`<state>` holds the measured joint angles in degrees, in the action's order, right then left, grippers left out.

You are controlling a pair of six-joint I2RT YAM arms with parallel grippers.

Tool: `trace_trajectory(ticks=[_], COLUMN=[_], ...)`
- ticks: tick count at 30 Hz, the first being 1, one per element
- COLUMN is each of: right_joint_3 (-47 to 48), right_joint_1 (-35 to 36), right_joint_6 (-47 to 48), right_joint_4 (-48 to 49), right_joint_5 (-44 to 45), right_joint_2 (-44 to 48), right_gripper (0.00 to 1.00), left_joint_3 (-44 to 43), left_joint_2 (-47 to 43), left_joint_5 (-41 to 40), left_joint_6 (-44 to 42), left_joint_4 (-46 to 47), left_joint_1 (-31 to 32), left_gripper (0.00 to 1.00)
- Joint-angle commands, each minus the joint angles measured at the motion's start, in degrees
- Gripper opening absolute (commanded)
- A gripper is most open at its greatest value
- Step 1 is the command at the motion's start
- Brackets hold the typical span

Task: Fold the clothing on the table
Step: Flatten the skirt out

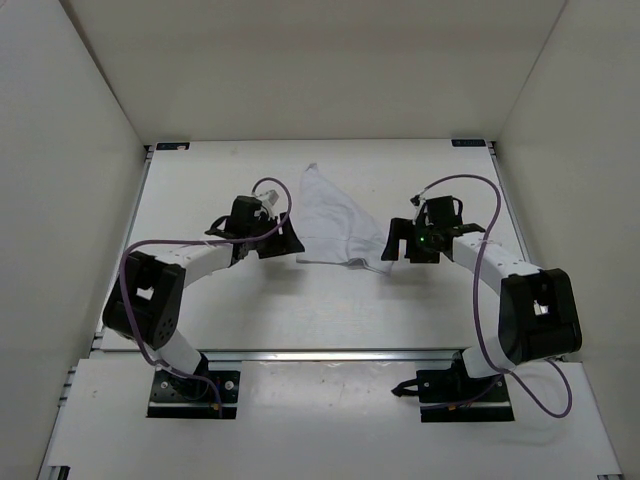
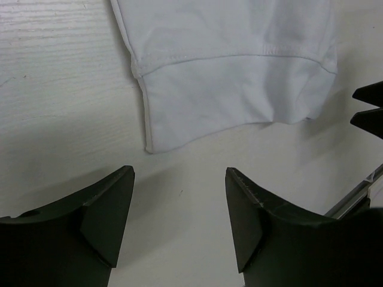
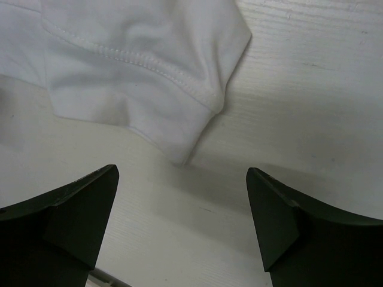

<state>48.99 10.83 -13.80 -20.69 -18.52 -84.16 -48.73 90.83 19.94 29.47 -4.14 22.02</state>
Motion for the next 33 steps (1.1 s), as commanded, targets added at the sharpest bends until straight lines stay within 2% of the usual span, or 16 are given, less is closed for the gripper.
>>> trace_trajectory(ticks=[1, 4, 7, 16, 19, 23, 26, 28, 31, 33], right_joint_3=[-1.08, -1.79, -1.79, -1.80, -2.23, -1.97, -2.14, -2.14, -2.06, -1.80], right_joint_1=[1.12, 0.07, 0.42, 1.56, 1.21, 1.47, 1.65, 1.56, 1.74, 2.35], right_joint_6=[-1.05, -1.58, -1.58, -1.58, -2.72, -2.81, -2.28, -2.72, -3.86, -4.39], right_joint_4=[2.67, 4.07, 3.64, 2.76, 3.01, 3.29, 3.11, 3.37, 3.90, 3.55], right_joint_5=[1.38, 0.07, -0.37, 3.05, 3.14, 2.70, 3.14, 3.23, 3.40, 3.76], right_joint_2=[1.72, 1.28, 1.19, 1.28, 1.28, 1.10, 1.10, 1.19, 0.06, -0.21], right_gripper=[0.85, 0.85, 0.84, 0.81, 0.79, 0.78, 0.79, 0.78, 0.77, 0.76], left_joint_3=[-0.58, -0.93, -0.23, -0.84, -1.63, -1.90, -1.11, -0.93, -1.28, -2.33], left_joint_2=[1.89, 3.04, 4.35, 6.99, 8.48, 9.81, 10.16, 10.16, 10.33, 10.60], left_joint_5=[-0.95, -2.45, -2.89, -5.52, -7.28, -5.80, -5.36, -5.79, -6.93, -6.94], left_joint_6=[0.58, 0.94, 1.63, 3.40, 3.75, 4.80, 5.85, 6.20, 5.51, 5.42], left_joint_4=[3.26, 2.74, 3.35, 5.73, 5.02, 6.16, 7.04, 6.69, 5.73, 5.55], left_joint_1=[1.18, 1.88, 2.06, 2.85, 3.64, 3.64, 3.03, 2.76, 3.20, 3.29], left_gripper=[0.74, 0.80, 0.80, 0.65, 0.61, 0.58, 0.47, 0.46, 0.29, 0.14])
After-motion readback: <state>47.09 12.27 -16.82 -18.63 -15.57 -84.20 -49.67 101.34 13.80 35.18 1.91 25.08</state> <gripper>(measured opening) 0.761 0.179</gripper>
